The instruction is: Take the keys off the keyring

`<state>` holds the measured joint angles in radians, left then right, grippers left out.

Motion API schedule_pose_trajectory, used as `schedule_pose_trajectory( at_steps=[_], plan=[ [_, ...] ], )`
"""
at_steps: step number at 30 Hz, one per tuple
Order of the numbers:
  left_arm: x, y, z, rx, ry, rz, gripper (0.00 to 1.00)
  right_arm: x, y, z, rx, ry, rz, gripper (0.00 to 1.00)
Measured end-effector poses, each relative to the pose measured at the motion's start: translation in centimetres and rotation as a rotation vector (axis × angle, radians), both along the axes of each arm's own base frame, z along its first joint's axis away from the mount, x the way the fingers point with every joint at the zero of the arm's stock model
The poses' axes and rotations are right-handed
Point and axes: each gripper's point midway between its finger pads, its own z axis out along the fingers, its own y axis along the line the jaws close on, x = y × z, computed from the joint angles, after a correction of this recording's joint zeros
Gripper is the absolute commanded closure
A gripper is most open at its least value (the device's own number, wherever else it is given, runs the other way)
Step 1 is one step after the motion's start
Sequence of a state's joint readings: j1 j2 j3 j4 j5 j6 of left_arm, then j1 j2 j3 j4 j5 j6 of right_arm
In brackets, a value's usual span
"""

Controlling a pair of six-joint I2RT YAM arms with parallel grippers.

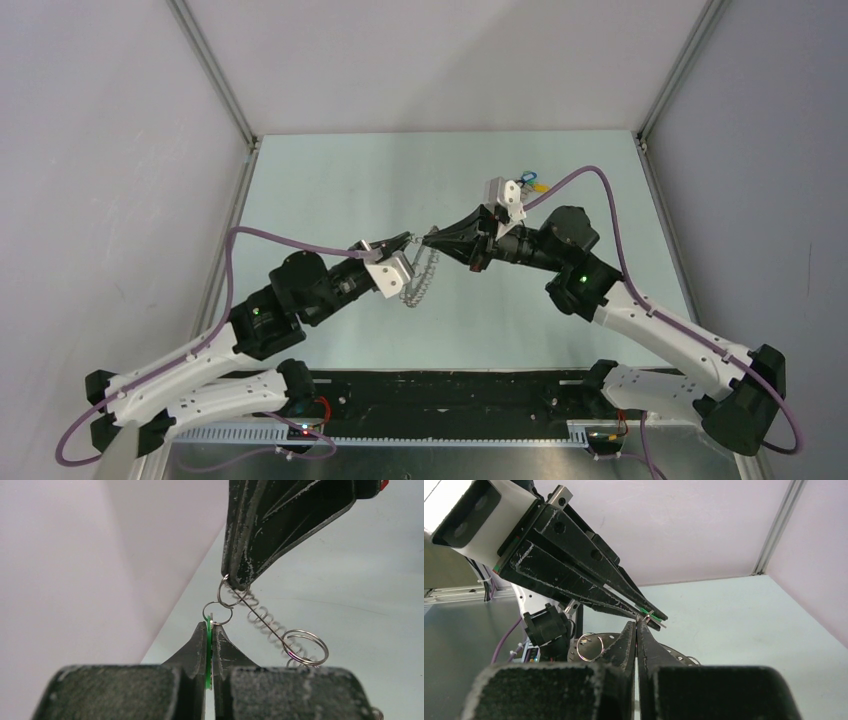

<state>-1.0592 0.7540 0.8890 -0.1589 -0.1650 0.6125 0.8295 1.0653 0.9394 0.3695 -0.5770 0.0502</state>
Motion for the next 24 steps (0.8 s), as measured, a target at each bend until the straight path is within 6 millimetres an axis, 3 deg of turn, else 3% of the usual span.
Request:
schedule_pose_trajectory(
  at_steps=[24],
  plan=[
    [-0.2,0.5,-0.3,-0.009,-0.008,0.010,1.00,-0.7,0.6,-2.1,-0.073,0.042,0.008,1.00]
  ],
)
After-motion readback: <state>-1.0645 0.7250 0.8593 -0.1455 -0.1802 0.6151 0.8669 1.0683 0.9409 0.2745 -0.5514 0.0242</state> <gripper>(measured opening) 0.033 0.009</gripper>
